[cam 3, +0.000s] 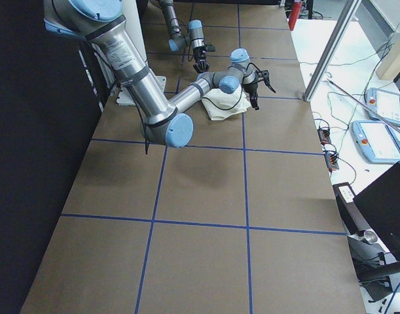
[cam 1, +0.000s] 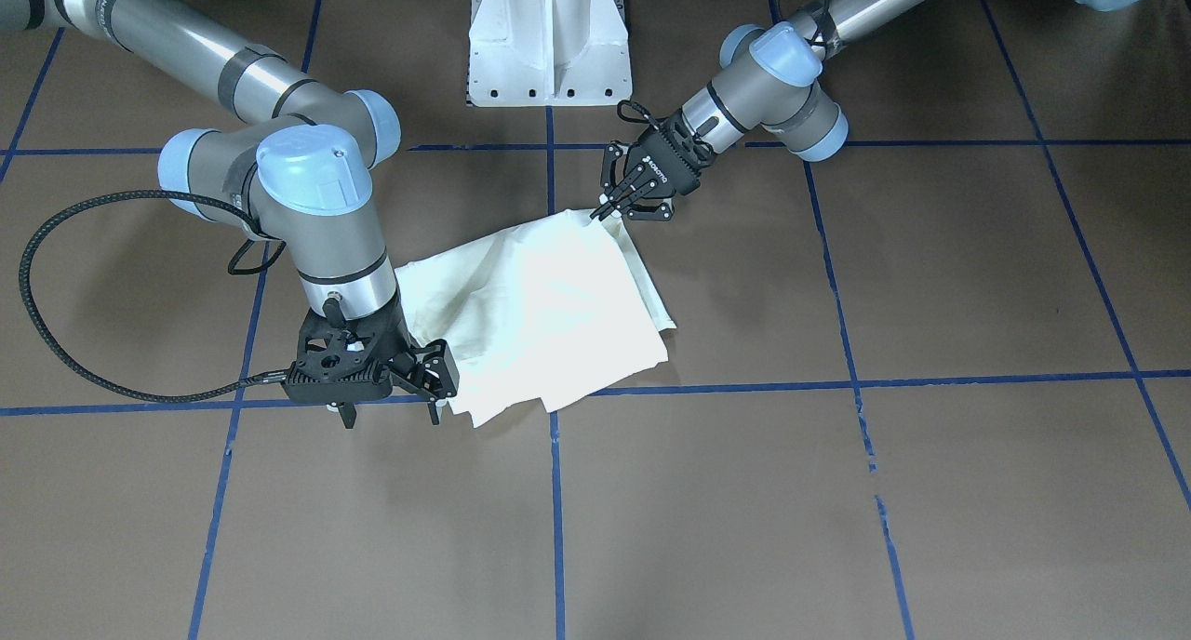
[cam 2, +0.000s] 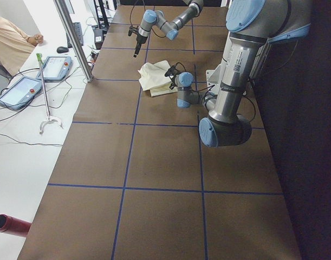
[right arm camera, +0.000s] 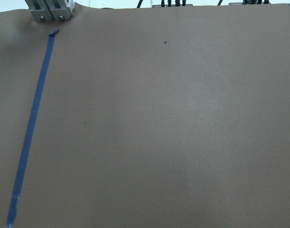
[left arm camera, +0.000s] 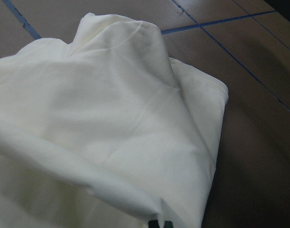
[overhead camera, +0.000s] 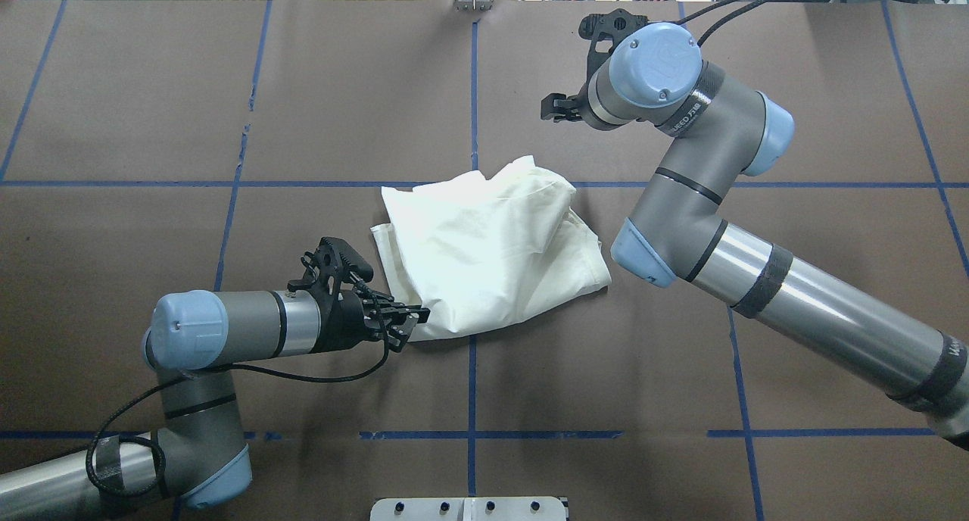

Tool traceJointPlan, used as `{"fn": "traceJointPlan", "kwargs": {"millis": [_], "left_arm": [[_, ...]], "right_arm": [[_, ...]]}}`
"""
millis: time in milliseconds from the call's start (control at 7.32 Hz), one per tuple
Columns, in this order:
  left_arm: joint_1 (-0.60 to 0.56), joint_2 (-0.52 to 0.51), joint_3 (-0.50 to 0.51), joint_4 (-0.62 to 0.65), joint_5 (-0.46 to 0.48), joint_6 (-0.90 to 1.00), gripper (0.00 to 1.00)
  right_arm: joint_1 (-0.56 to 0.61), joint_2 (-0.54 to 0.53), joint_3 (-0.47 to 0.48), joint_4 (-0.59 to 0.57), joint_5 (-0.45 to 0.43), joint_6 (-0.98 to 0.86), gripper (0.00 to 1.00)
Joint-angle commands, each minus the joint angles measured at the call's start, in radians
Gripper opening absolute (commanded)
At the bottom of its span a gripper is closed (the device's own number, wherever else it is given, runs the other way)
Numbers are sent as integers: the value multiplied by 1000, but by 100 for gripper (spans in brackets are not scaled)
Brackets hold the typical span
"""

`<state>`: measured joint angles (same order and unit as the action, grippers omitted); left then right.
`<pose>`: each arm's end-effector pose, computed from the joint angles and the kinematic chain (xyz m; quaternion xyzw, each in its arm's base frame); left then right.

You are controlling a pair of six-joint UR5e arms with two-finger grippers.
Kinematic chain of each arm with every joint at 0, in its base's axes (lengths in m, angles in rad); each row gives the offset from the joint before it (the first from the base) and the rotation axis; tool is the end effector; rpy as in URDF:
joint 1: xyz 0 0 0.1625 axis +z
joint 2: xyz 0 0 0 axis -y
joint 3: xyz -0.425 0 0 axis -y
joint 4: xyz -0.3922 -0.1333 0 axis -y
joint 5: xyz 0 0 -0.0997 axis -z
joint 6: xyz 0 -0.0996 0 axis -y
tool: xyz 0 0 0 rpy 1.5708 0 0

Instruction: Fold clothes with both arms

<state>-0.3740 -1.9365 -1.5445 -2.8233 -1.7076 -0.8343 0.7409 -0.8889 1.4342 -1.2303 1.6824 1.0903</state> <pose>0.5319 -0.3374 0.3271 0.3352 0.6310 0.1738 0.6777 -0.4657 -0.5916 0.2744 0.2041 -0.3794 0.0934 0.8976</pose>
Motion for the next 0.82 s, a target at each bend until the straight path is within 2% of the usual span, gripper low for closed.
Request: {"fn": "traceJointPlan", "kwargs": {"millis": [0, 547, 683], "left_arm": [[4, 46, 0, -60, -4, 3, 0], [1, 82, -9, -83, -36, 9, 0], [-17, 91, -20, -88, -84, 9, 86]], "right_arm": [[0, -1, 0, 0, 0, -1, 100], [2, -1, -1, -1, 0, -1, 100], [3, 1, -1, 0, 0, -1, 100]]}}
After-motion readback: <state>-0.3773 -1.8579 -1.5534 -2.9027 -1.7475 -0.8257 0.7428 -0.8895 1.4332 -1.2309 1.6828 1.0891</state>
